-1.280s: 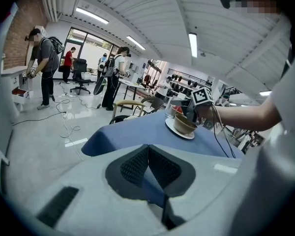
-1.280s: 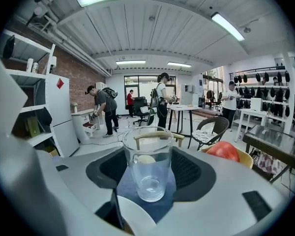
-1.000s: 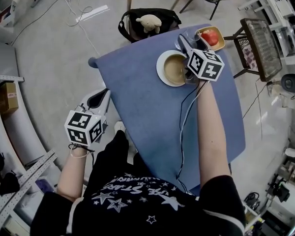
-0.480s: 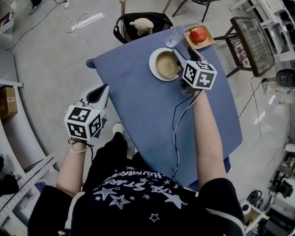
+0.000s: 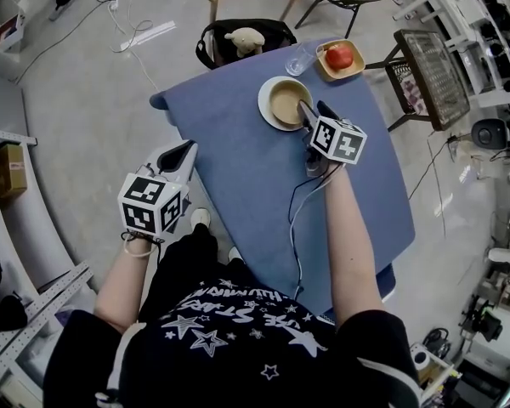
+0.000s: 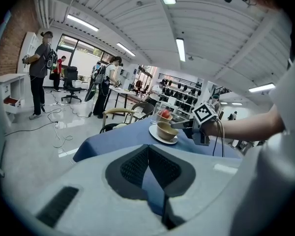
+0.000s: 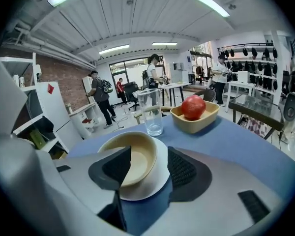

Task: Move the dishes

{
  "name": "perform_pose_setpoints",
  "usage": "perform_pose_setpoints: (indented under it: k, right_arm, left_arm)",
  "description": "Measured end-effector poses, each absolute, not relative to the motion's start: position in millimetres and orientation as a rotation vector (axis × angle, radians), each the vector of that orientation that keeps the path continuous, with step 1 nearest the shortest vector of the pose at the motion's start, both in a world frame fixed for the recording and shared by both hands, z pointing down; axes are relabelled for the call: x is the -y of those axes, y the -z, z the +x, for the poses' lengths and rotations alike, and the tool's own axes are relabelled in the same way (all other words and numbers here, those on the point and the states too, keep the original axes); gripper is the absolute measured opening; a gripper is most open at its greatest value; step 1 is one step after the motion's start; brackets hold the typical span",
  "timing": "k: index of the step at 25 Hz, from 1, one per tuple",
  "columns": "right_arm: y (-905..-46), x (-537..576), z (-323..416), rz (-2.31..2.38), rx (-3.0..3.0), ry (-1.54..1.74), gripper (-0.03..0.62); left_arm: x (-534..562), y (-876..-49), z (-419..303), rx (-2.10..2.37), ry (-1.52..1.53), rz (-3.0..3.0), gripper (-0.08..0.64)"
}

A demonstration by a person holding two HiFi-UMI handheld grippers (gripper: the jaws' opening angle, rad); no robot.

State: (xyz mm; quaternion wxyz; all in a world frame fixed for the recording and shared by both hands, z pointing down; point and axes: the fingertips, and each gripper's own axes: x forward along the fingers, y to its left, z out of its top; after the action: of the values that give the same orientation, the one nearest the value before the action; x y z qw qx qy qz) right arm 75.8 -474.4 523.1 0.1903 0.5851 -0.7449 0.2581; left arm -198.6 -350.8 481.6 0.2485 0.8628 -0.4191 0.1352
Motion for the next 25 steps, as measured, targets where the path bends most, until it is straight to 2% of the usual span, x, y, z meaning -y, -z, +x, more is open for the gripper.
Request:
perform_pose_setpoints:
  k: [10, 14, 25]
  right_arm:
    - [-538.9, 463.5, 73.6, 1.686, 2.019, -0.819, 0.154]
    - [-536.5, 465.2, 80.8, 1.777, 1.963, -0.817, 0.037]
    - [-497.3, 490.9, 49.4, 1.822, 2.079, -0.869, 0.020]
  left_arm:
    - [345.2, -483.9, -211.6, 1.153, -0.356, 2.338, 0.020]
    - [349.5, -483.5, -211.7, 1.160, -0.350, 2.342, 0.020]
    - [379.5, -468.5, -221.9, 1.187, -0.338, 2.374, 0.020]
